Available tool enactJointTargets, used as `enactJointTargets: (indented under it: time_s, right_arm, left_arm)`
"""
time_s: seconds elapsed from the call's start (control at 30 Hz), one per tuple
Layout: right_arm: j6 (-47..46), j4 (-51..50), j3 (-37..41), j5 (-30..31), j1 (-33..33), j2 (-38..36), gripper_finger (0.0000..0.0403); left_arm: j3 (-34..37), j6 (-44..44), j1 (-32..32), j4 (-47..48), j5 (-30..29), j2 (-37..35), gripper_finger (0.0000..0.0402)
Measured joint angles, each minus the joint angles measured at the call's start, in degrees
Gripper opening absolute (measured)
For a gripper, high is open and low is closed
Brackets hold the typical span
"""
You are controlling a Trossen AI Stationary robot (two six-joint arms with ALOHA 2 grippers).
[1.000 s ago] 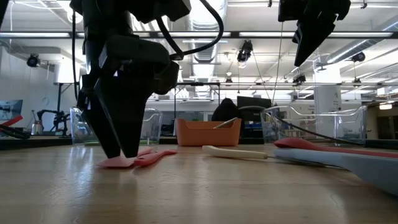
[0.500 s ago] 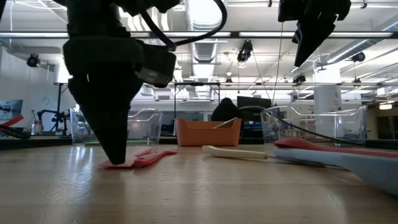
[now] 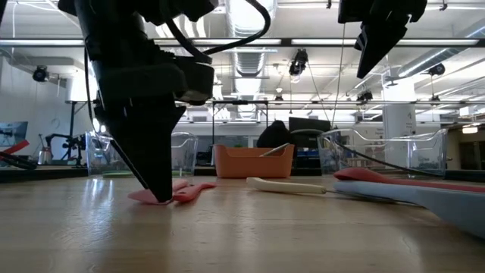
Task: Pick & Place Kitchen Items
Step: Put the pink spatula into the left transparent bin
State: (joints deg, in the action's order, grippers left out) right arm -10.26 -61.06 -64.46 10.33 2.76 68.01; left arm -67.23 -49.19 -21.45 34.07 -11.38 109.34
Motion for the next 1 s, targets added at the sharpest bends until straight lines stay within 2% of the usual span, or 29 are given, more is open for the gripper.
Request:
enactJointTargets:
  time_s: [0.2, 0.37, 0.53, 0.87, 0.93, 1.0]
  right_arm:
    - [0.0, -0.07, -0.01, 0.0, 0.0, 0.0, 0.0034]
    - [0.0, -0.21, -0.01, 0.0, 0.0, 0.0, 0.0034]
    - [0.0, -0.22, -0.03, 0.0, 0.0, 0.0, 0.0034]
    - [0.32, -0.2, -0.03, 0.02, 0.0, 0.0, 0.0034]
    - [0.41, -0.22, -0.03, 0.02, 0.02, 0.0, 0.0034]
    - [0.41, -0.2, -0.03, 0.04, 0.01, 0.0, 0.0034]
  left_arm:
    - [1.47, 0.01, 0.11, 0.15, -0.16, -0.02, 0.0352]
    - [1.87, -1.08, 0.16, 0.44, 0.7, 0.0, 0.0312]
    - [2.02, -1.9, 0.24, 0.98, 2.52, 0.0, 0.0233]
    - [2.08, -2.02, 0.24, 1.25, 4.68, -0.02, 0.0043]
    - [2.08, -1.92, 0.26, 1.32, 4.85, -0.02, 0.0015]
    - [2.11, -1.94, 0.26, 1.3, 4.84, -0.02, 0.0006]
